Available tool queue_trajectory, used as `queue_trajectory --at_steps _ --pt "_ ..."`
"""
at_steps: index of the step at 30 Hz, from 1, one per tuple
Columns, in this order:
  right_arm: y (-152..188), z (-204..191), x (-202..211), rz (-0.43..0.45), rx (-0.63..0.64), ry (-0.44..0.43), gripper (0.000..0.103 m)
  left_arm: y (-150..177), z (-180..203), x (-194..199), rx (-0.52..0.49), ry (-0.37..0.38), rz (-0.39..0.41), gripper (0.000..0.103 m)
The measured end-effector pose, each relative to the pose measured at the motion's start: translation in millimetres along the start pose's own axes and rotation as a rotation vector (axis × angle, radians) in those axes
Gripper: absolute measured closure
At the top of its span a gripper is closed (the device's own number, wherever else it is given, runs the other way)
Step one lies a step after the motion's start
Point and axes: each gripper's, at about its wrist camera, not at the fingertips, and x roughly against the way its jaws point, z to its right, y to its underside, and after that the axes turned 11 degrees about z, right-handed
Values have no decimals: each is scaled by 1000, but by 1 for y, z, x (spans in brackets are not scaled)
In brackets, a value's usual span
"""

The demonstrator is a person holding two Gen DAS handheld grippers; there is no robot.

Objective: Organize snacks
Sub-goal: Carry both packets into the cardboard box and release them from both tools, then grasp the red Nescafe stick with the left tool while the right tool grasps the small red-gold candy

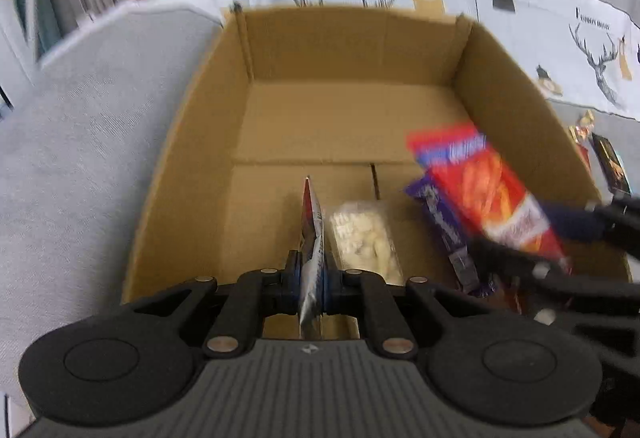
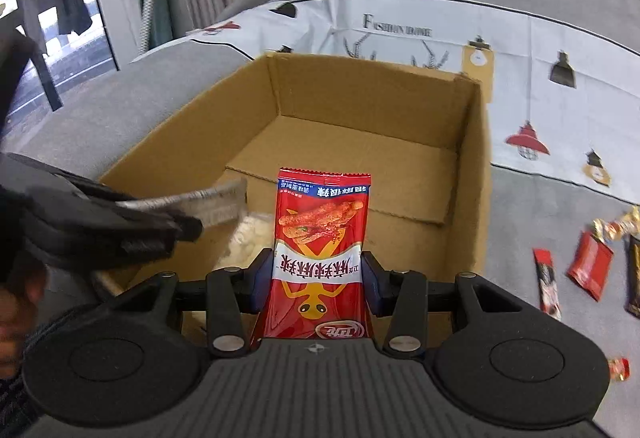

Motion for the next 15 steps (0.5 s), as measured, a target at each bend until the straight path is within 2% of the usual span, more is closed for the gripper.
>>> queue_trajectory --at_steps 1,2,3,5,7,11,15 --pt "-3 2 5 22 -23 -11 45 -1 0 0 12 -18 -21 87" --pt "-6 4 12 41 -50 -19 29 -3 -1 2 28 -42 -37 58" --pt "-7 8 26 77 -78 -52 15 -6 -1 7 44 -57 -40 22" --pt "-6 19 56 167 -102 -64 11 -8 4 33 50 -78 50 4" --pt "-2 35 81 208 -139 -36 10 -10 16 58 33 -31 138 0" --pt "27 75 131 292 -207 60 10 -12 58 88 -19 82 210 0" --pt "65 116 145 232 -270 193 10 -13 120 93 -85 198 248 0"
